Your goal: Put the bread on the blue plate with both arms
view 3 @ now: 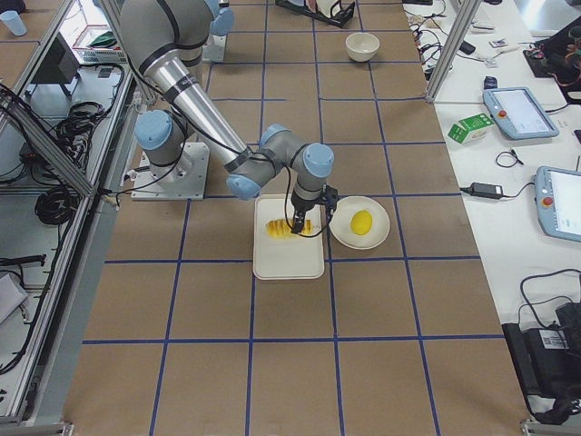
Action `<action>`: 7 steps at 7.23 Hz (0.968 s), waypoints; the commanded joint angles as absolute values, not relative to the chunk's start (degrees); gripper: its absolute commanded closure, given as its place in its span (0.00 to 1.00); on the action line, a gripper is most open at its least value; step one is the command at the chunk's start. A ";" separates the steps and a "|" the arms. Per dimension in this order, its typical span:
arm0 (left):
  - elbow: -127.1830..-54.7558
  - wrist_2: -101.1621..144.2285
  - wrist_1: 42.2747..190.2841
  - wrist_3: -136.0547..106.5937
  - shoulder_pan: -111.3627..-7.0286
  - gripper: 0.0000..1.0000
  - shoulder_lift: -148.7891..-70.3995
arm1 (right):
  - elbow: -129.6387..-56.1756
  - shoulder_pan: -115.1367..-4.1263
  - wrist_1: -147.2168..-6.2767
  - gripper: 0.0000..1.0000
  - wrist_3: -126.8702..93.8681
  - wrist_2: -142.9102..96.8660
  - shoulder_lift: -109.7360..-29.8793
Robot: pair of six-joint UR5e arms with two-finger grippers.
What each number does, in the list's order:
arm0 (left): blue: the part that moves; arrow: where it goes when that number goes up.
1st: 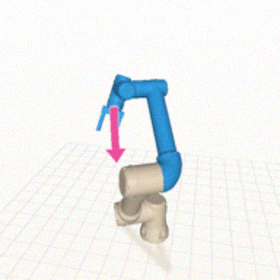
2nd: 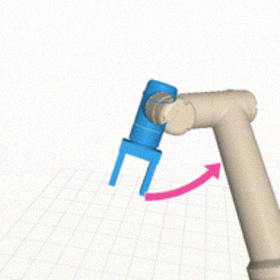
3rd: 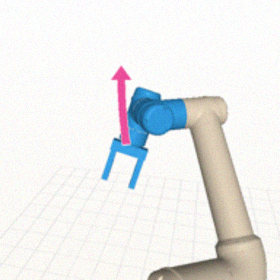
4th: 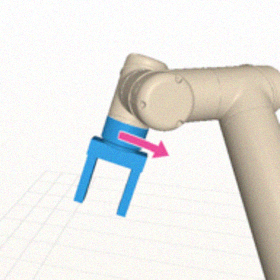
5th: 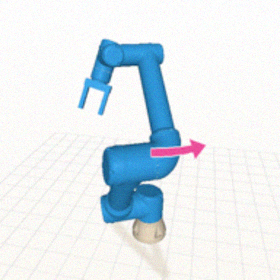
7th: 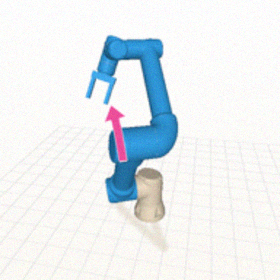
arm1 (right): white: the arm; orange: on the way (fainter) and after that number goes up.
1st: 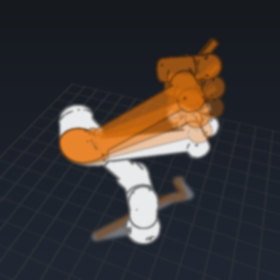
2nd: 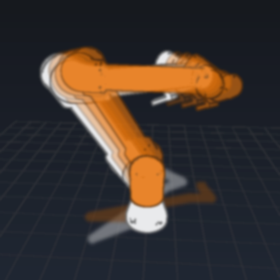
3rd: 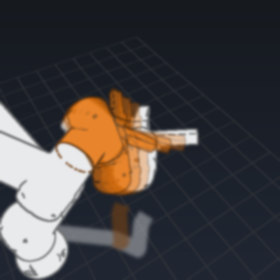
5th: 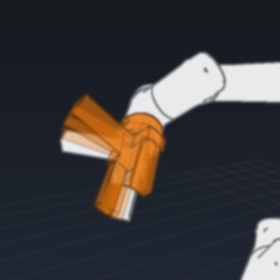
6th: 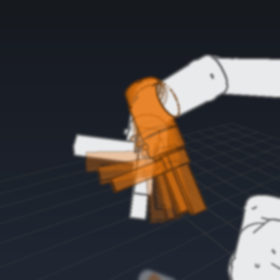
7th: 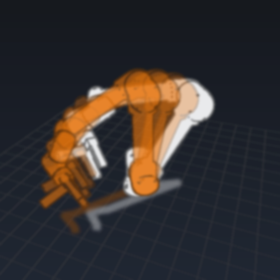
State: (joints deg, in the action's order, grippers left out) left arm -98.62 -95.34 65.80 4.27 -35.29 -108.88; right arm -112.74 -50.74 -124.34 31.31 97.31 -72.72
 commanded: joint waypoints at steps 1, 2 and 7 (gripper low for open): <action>-98.26 -95.71 67.49 6.40 -36.56 1.00 -106.97 | -112.85 -50.71 -124.80 0.00 31.82 97.38 -71.81; -98.26 -96.76 69.33 9.03 -36.56 1.00 -105.83 | -112.85 -50.63 -124.89 0.00 31.99 97.73 -71.81; -97.82 -99.25 85.15 11.17 -37.44 1.00 -95.20 | -112.85 -48.43 -124.81 0.00 32.96 97.47 -69.70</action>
State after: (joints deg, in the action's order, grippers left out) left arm -97.67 -100.99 82.05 11.56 -36.86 -97.61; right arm -112.86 -48.82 -124.90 32.95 97.60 -70.04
